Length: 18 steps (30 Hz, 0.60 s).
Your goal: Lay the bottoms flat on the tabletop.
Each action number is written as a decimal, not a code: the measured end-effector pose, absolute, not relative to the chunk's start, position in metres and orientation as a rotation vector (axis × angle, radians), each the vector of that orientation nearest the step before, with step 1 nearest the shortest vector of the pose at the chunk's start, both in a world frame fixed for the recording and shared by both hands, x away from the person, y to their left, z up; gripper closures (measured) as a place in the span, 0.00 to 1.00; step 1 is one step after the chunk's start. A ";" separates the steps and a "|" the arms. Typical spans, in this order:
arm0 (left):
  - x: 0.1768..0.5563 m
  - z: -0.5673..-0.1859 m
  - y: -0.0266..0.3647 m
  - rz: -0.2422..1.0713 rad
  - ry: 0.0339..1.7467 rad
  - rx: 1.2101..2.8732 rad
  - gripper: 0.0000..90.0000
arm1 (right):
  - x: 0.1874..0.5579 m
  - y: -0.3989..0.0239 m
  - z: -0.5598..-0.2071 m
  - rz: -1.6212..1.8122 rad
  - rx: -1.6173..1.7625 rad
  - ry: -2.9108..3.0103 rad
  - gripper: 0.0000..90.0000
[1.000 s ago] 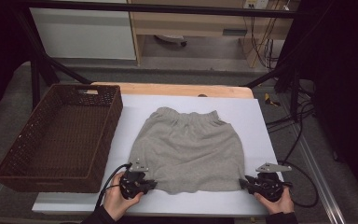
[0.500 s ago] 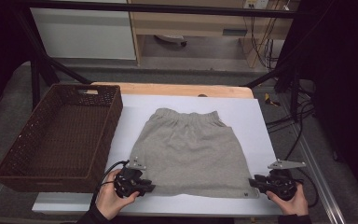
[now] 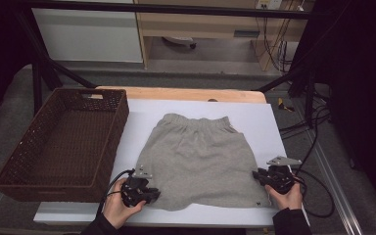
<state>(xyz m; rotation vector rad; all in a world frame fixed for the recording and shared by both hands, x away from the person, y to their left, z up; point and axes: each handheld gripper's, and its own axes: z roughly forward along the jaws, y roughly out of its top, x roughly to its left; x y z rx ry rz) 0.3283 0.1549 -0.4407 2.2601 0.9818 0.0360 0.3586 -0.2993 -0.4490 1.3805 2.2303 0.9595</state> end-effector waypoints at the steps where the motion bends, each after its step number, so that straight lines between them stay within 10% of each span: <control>1: 0.328 -0.441 0.155 0.038 0.981 2.259 0.99 | 0.360 -0.300 -0.448 0.956 1.377 2.235 0.93; 10: 0.325 -0.439 0.151 0.056 0.945 2.276 1.00 | 0.371 -0.312 -0.442 0.905 1.331 2.192 0.95; 18: 0.330 -0.432 0.159 0.097 0.946 2.249 0.86 | 0.366 -0.304 -0.440 1.017 1.304 2.174 0.51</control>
